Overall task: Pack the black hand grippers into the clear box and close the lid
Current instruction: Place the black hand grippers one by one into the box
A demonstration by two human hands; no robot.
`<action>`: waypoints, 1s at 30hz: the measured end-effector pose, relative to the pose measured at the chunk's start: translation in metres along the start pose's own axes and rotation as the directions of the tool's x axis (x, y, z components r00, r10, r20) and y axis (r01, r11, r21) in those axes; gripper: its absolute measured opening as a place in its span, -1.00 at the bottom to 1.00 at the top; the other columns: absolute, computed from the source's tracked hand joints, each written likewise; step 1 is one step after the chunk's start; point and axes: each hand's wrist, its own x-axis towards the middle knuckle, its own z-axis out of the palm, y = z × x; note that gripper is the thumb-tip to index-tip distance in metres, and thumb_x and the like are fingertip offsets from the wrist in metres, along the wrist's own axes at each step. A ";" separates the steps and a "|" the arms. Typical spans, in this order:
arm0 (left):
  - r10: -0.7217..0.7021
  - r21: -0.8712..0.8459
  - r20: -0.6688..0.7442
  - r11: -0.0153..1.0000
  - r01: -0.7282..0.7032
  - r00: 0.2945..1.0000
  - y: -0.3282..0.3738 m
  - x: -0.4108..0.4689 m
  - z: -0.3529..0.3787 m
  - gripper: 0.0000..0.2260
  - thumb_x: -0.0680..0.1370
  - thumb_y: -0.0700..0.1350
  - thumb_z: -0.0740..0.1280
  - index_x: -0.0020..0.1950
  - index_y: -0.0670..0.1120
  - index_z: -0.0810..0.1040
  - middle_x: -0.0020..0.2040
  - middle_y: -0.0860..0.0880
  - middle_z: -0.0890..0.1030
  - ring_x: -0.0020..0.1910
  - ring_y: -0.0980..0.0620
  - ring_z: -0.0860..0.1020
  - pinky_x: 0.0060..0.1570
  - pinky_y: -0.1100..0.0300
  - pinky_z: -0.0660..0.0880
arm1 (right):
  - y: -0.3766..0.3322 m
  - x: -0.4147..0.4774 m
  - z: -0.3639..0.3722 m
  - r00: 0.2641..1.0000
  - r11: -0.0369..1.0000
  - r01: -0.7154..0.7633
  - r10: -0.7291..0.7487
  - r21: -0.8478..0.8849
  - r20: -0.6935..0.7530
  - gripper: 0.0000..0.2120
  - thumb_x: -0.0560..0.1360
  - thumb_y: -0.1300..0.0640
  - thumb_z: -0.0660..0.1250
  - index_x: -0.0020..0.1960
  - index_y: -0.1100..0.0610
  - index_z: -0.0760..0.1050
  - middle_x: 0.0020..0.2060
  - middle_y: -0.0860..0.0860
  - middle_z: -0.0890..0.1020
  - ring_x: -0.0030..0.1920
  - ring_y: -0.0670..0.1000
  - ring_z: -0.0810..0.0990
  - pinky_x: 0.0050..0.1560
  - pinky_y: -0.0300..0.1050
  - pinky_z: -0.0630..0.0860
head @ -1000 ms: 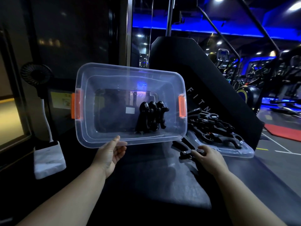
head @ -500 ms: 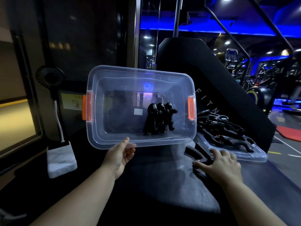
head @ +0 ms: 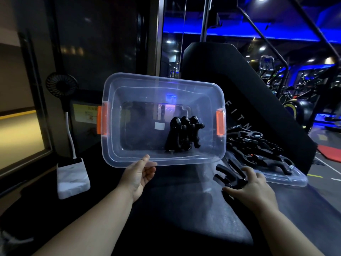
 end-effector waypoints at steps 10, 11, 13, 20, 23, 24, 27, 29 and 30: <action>-0.004 0.000 0.001 1.000 0.004 1.000 0.000 0.001 -0.001 -0.79 0.51 -0.04 0.37 -0.15 -0.20 0.59 -0.25 -0.05 0.69 -0.33 0.12 0.62 -0.32 0.27 0.56 | 0.000 -0.002 -0.003 1.000 0.993 -0.021 0.023 -0.116 0.014 -0.08 0.03 -0.56 0.27 0.31 -0.21 0.34 0.05 0.02 0.45 0.11 0.11 0.51 -0.04 -0.07 0.45; -0.003 0.002 0.002 1.000 0.003 1.000 -0.001 0.001 -0.001 -0.79 0.51 -0.04 0.37 -0.15 -0.20 0.59 -0.25 -0.05 0.69 -0.34 0.12 0.62 -0.32 0.26 0.56 | -0.002 -0.002 -0.002 1.000 0.988 -0.018 0.018 -0.154 0.000 -0.08 0.04 -0.56 0.24 0.33 -0.21 0.33 0.05 0.03 0.46 0.13 0.11 0.50 0.01 -0.05 0.46; -0.002 0.003 0.004 1.000 0.002 1.000 -0.001 0.001 -0.001 -0.78 0.51 -0.04 0.37 -0.17 -0.20 0.60 -0.24 -0.05 0.69 -0.34 0.11 0.62 -0.32 0.26 0.55 | -0.004 -0.003 -0.002 1.000 0.974 -0.007 0.000 -0.228 -0.031 -0.08 0.06 -0.57 0.17 0.35 -0.20 0.32 0.07 0.04 0.48 0.16 0.10 0.47 0.08 -0.03 0.44; -0.008 -0.003 0.006 1.000 0.008 1.000 -0.002 0.003 -0.002 -0.78 0.50 -0.03 0.38 -0.17 -0.19 0.61 -0.24 -0.05 0.69 -0.33 0.12 0.62 -0.32 0.27 0.55 | -0.006 -0.004 -0.003 1.000 0.983 -0.009 0.005 -0.183 -0.024 -0.34 0.29 -0.43 0.17 0.34 -0.20 0.32 0.07 0.07 0.51 0.15 0.13 0.48 0.09 0.01 0.41; -0.006 -0.008 0.009 1.000 0.006 1.000 -0.002 0.004 -0.003 -0.78 0.49 -0.03 0.38 -0.20 -0.18 0.62 -0.23 -0.06 0.69 -0.33 0.12 0.62 -0.33 0.27 0.55 | 0.000 -0.002 -0.004 0.999 0.988 -0.026 0.030 0.151 -0.028 -0.45 0.41 -0.35 0.07 0.32 -0.16 0.35 0.13 0.12 0.55 0.16 0.17 0.49 0.06 0.01 0.40; -0.006 -0.007 0.011 1.000 0.006 1.000 -0.002 0.004 -0.003 -0.78 0.50 -0.03 0.38 -0.21 -0.18 0.62 -0.23 -0.06 0.69 -0.33 0.11 0.62 -0.33 0.27 0.55 | 0.002 -0.001 -0.005 0.998 0.965 -0.028 0.040 0.259 -0.042 -0.43 0.40 -0.34 0.02 0.32 -0.14 0.37 0.14 0.11 0.56 0.16 0.17 0.50 0.04 -0.01 0.38; -0.006 -0.005 0.014 1.000 0.006 1.000 -0.002 0.003 -0.003 -0.78 0.50 -0.04 0.38 -0.22 -0.18 0.62 -0.25 -0.06 0.69 -0.34 0.12 0.62 -0.34 0.28 0.55 | 0.002 -0.004 -0.006 0.993 0.848 -0.018 0.075 0.530 -0.086 -0.46 0.37 -0.33 -0.03 0.13 -0.12 0.52 -0.01 0.08 0.62 -0.01 0.15 0.56 -0.03 0.02 0.41; -0.004 -0.008 0.014 1.000 0.004 1.000 -0.002 0.003 -0.003 -0.78 0.50 -0.04 0.38 -0.22 -0.18 0.62 -0.25 -0.06 0.69 -0.34 0.12 0.62 -0.34 0.28 0.55 | -0.001 -0.007 -0.007 0.987 0.684 -0.093 0.157 0.723 -0.021 -0.55 0.45 -0.27 0.06 -0.04 0.00 0.57 -0.20 0.11 0.60 -0.19 0.14 0.55 -0.14 0.03 0.46; -0.002 -0.008 0.015 1.000 0.002 1.000 -0.002 0.003 -0.003 -0.78 0.50 -0.04 0.37 -0.22 -0.19 0.62 -0.25 -0.06 0.69 -0.34 0.12 0.62 -0.34 0.28 0.55 | -0.001 -0.006 -0.008 0.977 0.594 -0.153 0.212 0.790 0.029 -0.57 0.50 -0.22 0.10 -0.08 0.08 0.57 -0.25 0.13 0.58 -0.24 0.13 0.53 -0.21 -0.01 0.46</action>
